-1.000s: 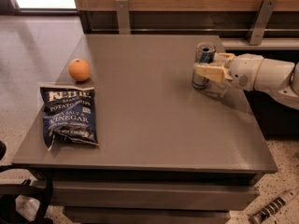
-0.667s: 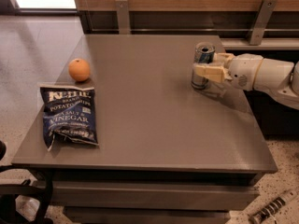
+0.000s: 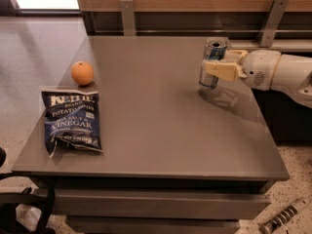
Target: Move redbull can near blue chip bag
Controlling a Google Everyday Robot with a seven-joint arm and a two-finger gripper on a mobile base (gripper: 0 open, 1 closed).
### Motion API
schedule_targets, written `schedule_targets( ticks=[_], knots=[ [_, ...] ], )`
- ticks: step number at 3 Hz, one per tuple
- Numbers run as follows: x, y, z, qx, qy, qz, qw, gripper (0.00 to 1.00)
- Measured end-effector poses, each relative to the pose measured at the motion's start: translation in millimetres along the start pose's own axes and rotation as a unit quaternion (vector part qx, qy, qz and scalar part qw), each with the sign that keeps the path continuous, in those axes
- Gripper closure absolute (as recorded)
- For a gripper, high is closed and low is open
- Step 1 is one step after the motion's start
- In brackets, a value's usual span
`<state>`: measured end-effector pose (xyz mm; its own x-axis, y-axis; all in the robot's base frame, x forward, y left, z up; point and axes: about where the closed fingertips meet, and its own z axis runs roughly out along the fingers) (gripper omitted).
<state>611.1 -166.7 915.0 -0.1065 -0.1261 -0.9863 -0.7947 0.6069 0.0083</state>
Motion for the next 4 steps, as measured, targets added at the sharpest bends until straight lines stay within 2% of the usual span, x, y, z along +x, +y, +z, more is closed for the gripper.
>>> schedule_targets(
  ticks=[1, 2, 3, 4],
  knots=[
    [-17.2, 24.4, -10.8, -0.005, -0.003, 0.007, 1.0, 1.0],
    [-24.7, 77.0, -18.1, -0.026, -0.01, 0.009, 0.9996, 1.0],
    [-26.9, 122.1, -20.5, -0.066, -0.018, -0.028, 0.9973, 1.0],
    [-24.7, 165.5, -11.2, -0.137, -0.032, -0.061, 0.9881, 1.0]
  ],
)
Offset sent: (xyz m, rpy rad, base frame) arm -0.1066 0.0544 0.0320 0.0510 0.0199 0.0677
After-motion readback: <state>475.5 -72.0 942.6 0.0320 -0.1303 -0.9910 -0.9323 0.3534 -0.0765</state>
